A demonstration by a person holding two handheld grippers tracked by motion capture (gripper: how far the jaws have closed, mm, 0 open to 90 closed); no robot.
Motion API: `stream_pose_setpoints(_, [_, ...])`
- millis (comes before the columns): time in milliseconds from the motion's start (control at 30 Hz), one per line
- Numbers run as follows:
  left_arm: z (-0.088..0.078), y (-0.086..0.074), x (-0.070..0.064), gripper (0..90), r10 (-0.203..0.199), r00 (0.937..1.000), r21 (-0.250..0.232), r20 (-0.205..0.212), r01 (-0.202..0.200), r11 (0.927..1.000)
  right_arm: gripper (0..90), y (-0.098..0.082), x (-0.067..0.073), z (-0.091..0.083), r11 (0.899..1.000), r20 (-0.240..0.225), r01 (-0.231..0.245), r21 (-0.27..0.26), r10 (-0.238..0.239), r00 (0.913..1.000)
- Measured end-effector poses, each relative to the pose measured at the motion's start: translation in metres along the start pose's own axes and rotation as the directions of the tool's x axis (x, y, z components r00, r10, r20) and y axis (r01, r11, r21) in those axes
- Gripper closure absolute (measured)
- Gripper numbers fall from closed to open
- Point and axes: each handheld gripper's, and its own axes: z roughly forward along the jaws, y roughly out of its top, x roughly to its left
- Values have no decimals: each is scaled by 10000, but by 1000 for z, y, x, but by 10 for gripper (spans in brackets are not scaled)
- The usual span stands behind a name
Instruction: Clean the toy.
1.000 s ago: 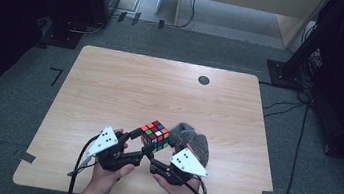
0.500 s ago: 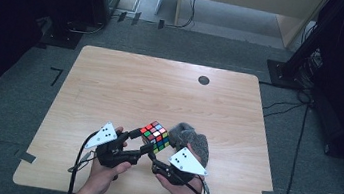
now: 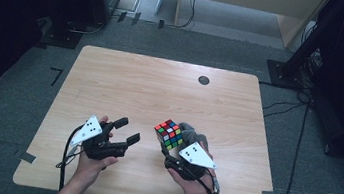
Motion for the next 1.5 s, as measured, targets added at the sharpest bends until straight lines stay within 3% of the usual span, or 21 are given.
stream_pose_setpoints(133, [5, -8, 1, 260, 710, 9974, 476, -114, -704, 9964, 348, 7, -5, -6, 10000, -74, 17, 11, -17, 10000])
stream_pose_setpoints(267, [9, -11, -4, 252, 1214, 9925, 586, -170, -1202, 9910, 348, 12, -4, -9, 10000, -318, 43, -22, -44, 9995])
stream_pose_setpoints(333, [11, -13, -8, 245, 1652, 9859, 682, -254, -1632, 9842, 348, 14, -3, -10, 9999, -594, -120, 43, 122, 9982])
stream_pose_setpoints(467, [15, -18, -14, 244, 2581, 9656, 1058, -321, -2535, 9615, 348, 19, -2, -11, 9976, -1075, -609, 332, 641, 9921])
stream_pose_setpoints(533, [17, -20, -18, 242, 3108, 9498, 1244, -357, -3044, 9444, 348, 21, -2, -12, 9935, -1349, -969, 597, 1043, 9854])
stream_pose_setpoints(633, [21, -24, -27, 240, 4020, 9152, 1501, -282, -3937, 9069, 348, 23, 0, -12, 9889, -1589, -1283, 745, 1388, 9775])
stream_pose_setpoints(733, [22, -27, -33, 236, 4501, 8929, 1571, -148, -4425, 8829, 348, 23, 2, -11, 9859, -1762, -1411, 897, 1552, 9720])
stream_pose_setpoints(833, [22, -28, -38, 221, 4710, 8819, 1431, 215, -4690, 8715, 348, 23, 6, -9, 9840, -1866, -1360, 1155, 1560, 9700])
stream_pose_setpoints(900, [23, -29, -42, 205, 5051, 8628, 1465, 220, -5026, 8520, 347, 22, 8, -7, 9806, -1988, -1417, 1357, 1671, 9657])
stream_pose_setpoints(933, [24, -29, -44, 206, 5132, 8582, 1498, 139, -5092, 8475, 348, 21, 9, -6, 9791, -2055, -1429, 1444, 1710, 9636])
stream_pose_setpoints(1067, [25, -30, -44, 197, 5241, 8516, 1613, 130, -5191, 8394, 347, 20, 13, -2, 9722, -2271, -1430, 1852, 1840, 9563])
stream_pose_setpoints(1133, [26, -32, -46, 201, 5369, 8435, 1633, 177, -5322, 8307, 347, 20, 14, 0, 9679, -2295, -1442, 2058, 1910, 9544])
stream_pose_setpoints(1300, [28, -35, -54, 218, 5987, 8006, 1736, 243, -5932, 7861, 347, 20, 14, 3, 9560, -2626, -1623, 2445, 2264, 9380])
stream_pose_setpoints(1400, [28, -36, -55, 259, 6191, 7852, 1740, 148, -6117, 7717, 346, 20, 15, 3, 9506, -2746, -1670, 2617, 2392, 9313])
stream_pose_setpoints(1467, [27, -38, -56, 299, 6359, 7716, 1728, 155, -6284, 7584, 344, 20, 15, 4, 9481, -2782, -1717, 2675, 2466, 9283])
stream_pose_setpoints(1500, [27, -38, -56, 312, 6386, 7693, 1728, 188, -6316, 7558, 343, 20, 14, 4, 9460, -2787, -1817, 2683, 2568, 9254])
